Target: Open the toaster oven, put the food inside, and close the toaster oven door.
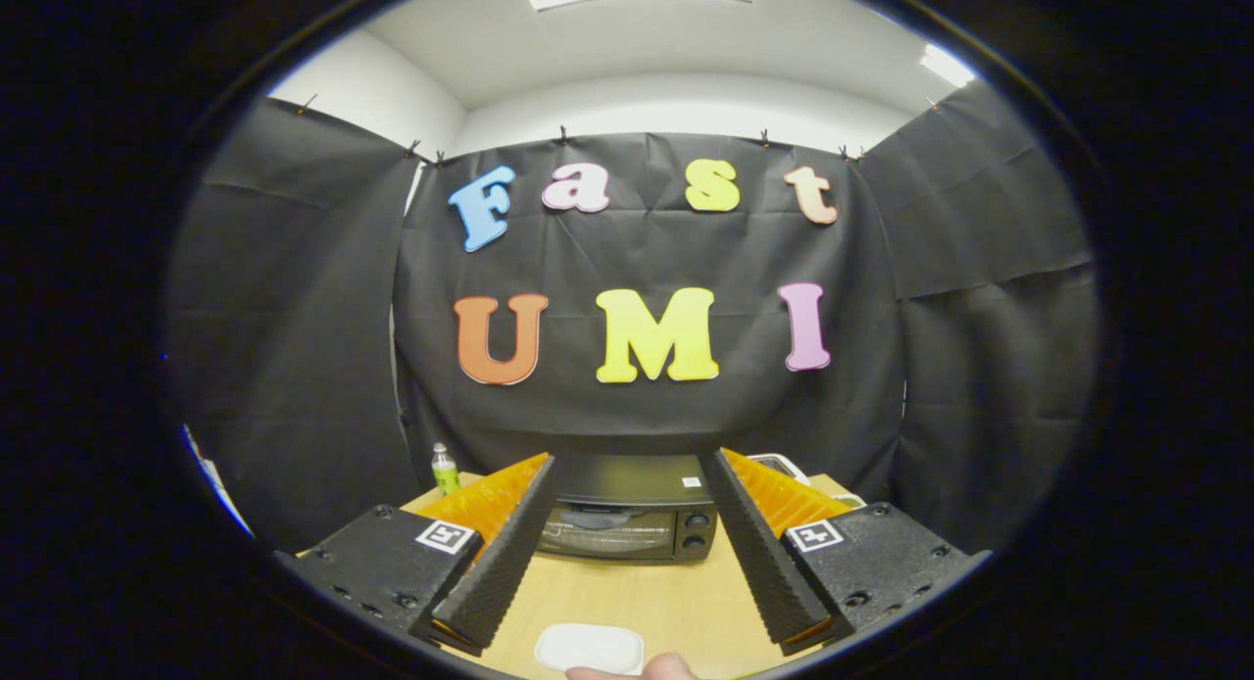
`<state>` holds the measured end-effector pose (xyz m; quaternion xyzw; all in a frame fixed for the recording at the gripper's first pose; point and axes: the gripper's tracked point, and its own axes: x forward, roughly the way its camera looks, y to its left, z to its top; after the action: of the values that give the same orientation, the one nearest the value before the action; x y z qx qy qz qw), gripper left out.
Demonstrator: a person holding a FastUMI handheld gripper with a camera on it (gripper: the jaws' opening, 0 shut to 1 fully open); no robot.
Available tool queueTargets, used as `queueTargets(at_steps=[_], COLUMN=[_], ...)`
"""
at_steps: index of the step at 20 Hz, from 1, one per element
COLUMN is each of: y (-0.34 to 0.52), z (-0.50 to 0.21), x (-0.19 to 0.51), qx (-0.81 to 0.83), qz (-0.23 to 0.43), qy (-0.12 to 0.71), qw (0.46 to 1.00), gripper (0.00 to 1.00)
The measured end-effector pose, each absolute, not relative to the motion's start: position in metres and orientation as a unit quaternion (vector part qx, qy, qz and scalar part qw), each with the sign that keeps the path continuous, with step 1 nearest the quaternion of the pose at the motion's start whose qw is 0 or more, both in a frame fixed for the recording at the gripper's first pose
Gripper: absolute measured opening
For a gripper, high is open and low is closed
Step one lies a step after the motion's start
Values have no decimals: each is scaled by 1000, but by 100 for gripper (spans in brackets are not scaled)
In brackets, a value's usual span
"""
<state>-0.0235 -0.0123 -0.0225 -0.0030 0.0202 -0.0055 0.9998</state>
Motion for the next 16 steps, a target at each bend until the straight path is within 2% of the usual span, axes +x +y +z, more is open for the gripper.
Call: queueTargets(at_steps=[16], y=[-11], z=[-45], x=[-14], qx=[15], qz=[-2], qy=[42], qw=[999], gripper=[100])
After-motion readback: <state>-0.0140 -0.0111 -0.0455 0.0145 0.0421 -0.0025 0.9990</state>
